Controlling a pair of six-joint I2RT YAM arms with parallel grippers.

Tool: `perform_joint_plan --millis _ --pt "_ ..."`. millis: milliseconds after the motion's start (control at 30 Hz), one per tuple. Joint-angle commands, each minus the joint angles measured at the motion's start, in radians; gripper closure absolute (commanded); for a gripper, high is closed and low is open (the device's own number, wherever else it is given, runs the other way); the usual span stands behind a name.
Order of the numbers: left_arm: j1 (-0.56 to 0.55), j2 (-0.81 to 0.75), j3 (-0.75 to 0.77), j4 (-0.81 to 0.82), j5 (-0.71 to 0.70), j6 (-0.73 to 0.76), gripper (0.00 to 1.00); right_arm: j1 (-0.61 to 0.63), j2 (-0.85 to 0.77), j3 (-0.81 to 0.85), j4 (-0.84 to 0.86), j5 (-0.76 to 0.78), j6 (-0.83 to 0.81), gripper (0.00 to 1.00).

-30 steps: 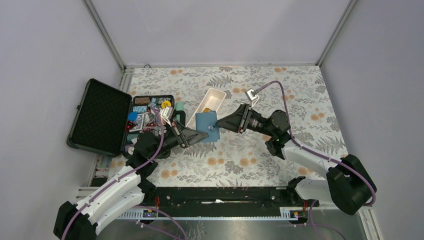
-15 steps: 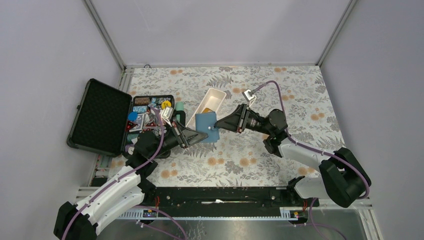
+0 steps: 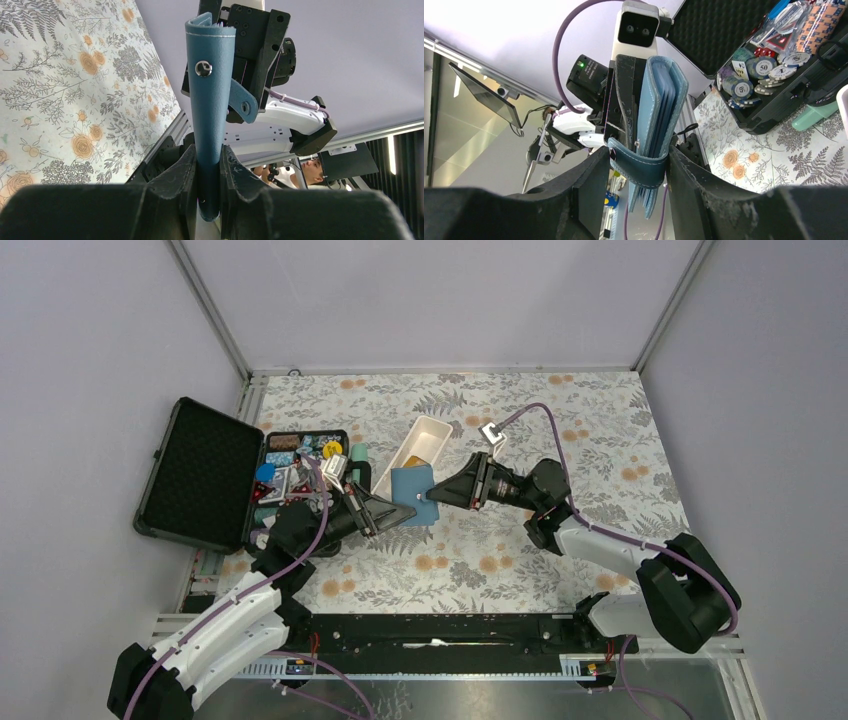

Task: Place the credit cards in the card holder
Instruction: Close the card holder at the center of the board.

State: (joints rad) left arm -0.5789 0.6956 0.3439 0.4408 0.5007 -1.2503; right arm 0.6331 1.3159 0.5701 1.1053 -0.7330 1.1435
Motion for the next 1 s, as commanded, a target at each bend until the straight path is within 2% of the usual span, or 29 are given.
perform_joint_plan --millis 0,367,967 --pt "0.009 0.008 0.022 0.009 -0.020 0.020 1.00 0.029 0.009 0.047 0.047 -0.073 -0.022 0.48" --pt "0.009 0.012 0.030 0.010 0.002 0.033 1.00 0.039 0.043 0.059 0.085 -0.069 -0.002 0.51" --pt "0.008 0.019 0.050 -0.003 0.038 0.077 1.00 0.044 0.099 0.090 0.123 -0.111 0.067 0.61"
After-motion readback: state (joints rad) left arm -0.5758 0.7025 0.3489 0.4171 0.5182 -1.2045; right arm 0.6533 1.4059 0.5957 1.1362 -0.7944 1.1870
